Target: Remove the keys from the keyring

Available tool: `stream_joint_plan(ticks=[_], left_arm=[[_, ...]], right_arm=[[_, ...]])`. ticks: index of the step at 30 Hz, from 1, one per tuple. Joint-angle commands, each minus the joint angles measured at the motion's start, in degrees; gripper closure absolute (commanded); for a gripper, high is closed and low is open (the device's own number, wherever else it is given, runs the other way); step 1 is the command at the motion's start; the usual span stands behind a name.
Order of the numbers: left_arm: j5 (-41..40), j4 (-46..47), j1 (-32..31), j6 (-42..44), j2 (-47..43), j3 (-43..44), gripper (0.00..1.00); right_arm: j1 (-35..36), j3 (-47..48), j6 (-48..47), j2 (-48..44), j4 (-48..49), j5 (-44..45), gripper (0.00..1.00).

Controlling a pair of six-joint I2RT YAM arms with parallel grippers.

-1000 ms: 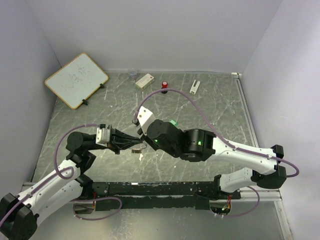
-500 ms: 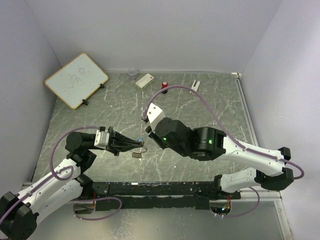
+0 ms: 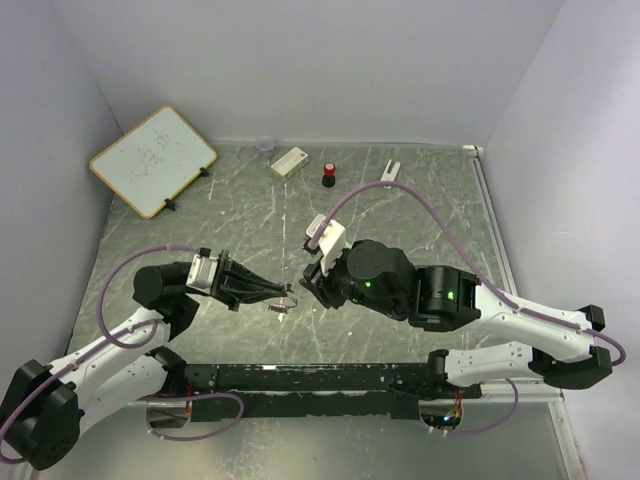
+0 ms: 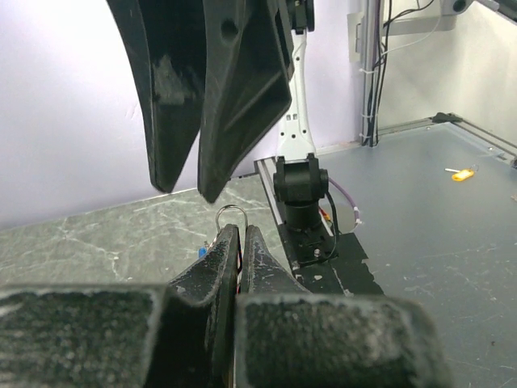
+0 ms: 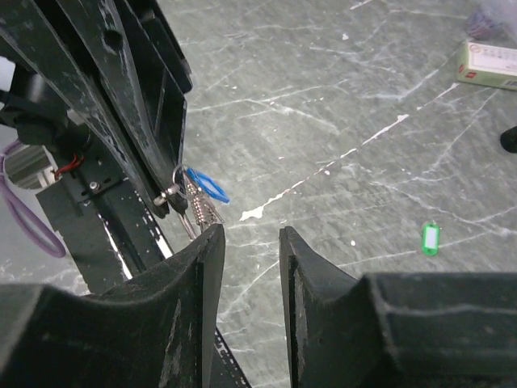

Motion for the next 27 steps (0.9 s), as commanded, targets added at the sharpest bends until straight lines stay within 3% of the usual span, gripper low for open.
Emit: stream_joint_plan(ticks=[1,11,27], left_arm=[[1.84,7.73,-0.27,-3.64,-0.49,1.95,0.93],[0.78,-0.76,-0.27,0.16,-4.08,3.51,0.93],[0.27,0.63,-0.27,-0.68,-3.81,3.16,0.93]], right_arm=[[0.0,-4.2,-0.98,-1.77,5.26,-3.63,0.67],[0.04,-10.16,-1.74,-3.63,12.07,-6.37,0.69],[0.16,-9.92,-3.47,-2.0,16.24,-10.34,0.67]])
